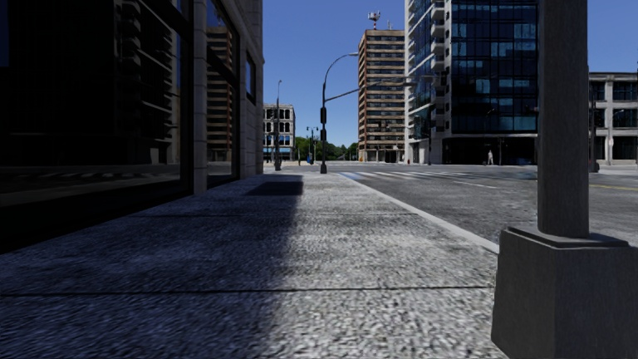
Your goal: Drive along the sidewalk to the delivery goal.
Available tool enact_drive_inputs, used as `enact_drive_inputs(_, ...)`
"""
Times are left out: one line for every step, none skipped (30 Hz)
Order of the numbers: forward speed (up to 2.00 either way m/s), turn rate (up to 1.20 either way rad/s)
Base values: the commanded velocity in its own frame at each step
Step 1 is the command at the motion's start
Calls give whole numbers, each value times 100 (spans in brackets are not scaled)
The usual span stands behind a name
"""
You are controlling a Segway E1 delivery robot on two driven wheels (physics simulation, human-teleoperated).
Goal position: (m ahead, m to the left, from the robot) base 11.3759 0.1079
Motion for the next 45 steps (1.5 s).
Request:
enact_drive_inputs(200,0)
enact_drive_inputs(200,0)
enact_drive_inputs(200,0)
enact_drive_inputs(200,0)
enact_drive_inputs(200,0)
enact_drive_inputs(200,0)
enact_drive_inputs(200,0)
enact_drive_inputs(200,0)
enact_drive_inputs(200,0)
enact_drive_inputs(200,0)
enact_drive_inputs(200,0)
enact_drive_inputs(200,0)
enact_drive_inputs(200,0)
enact_drive_inputs(200,0)
enact_drive_inputs(200,0)
enact_drive_inputs(200,0)
enact_drive_inputs(200,0)
enact_drive_inputs(200,0)
enact_drive_inputs(200,0)
enact_drive_inputs(200,0)
enact_drive_inputs(200,0)
enact_drive_inputs(200,0)
enact_drive_inputs(200,0)
enact_drive_inputs(200,0)
enact_drive_inputs(200,0)
enact_drive_inputs(200,0)
enact_drive_inputs(200,0)
enact_drive_inputs(200,68)
enact_drive_inputs(200,68)
enact_drive_inputs(200,92)
enact_drive_inputs(200,104)
enact_drive_inputs(200,5)
enact_drive_inputs(200,0)
enact_drive_inputs(200,0)
enact_drive_inputs(200,0)
enact_drive_inputs(200,0)
enact_drive_inputs(200,0)
enact_drive_inputs(200,0)
enact_drive_inputs(200,0)
enact_drive_inputs(200,0)
enact_drive_inputs(200,0)
enact_drive_inputs(200,0)
enact_drive_inputs(200,0)
enact_drive_inputs(200,0)
enact_drive_inputs(200,0)
